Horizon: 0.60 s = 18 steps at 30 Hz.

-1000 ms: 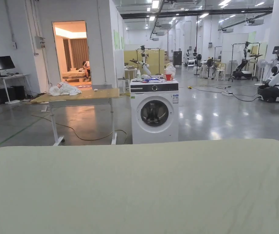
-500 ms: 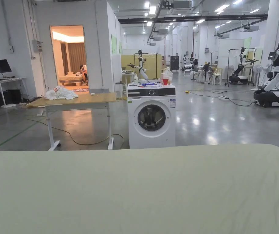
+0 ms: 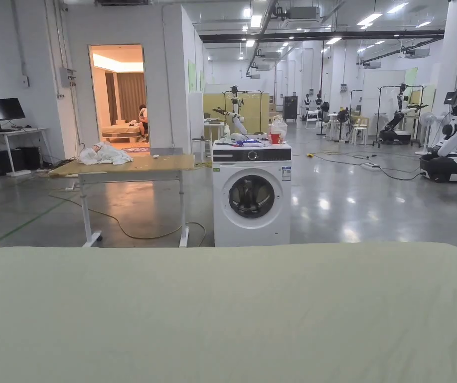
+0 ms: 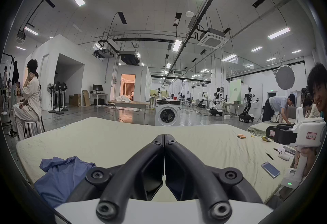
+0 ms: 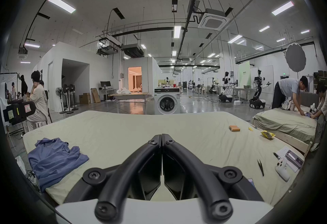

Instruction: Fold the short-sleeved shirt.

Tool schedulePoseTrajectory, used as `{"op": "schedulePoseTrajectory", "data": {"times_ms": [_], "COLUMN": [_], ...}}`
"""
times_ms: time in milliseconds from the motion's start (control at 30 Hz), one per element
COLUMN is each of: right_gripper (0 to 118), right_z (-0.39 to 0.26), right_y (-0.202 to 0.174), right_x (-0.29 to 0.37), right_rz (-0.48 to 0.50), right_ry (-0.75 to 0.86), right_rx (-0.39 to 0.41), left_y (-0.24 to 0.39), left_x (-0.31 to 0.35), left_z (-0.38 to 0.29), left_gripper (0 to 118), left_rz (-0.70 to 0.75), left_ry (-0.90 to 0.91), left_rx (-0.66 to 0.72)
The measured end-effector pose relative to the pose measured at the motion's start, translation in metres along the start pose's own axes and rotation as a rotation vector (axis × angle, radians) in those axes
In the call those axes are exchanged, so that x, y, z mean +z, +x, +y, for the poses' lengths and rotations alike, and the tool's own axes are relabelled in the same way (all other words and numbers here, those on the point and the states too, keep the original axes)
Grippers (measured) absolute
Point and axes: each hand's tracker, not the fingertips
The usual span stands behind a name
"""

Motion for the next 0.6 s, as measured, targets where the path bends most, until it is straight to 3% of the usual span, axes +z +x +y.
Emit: {"op": "schedulePoseTrajectory", "data": {"times_ms": [433,600], "right_gripper": [0,0], "right_z": [0.005,0.008], "right_y": [-0.006,-0.014], "right_x": [-0.001,0.000], "right_rz": [0.009,0.061], "right_ry": [0.016,0.023], "right_rx": [-0.002,-0.004], "left_y": [-0.001,-0.003], "left_x": [0.000,0.003], "left_z": [0.004,0.003], "left_gripper": [0,0], "left_rz": [0.025,0.034], "left_ry": [0.007,-0.004], "left_rx": [0.036,0.026]}}
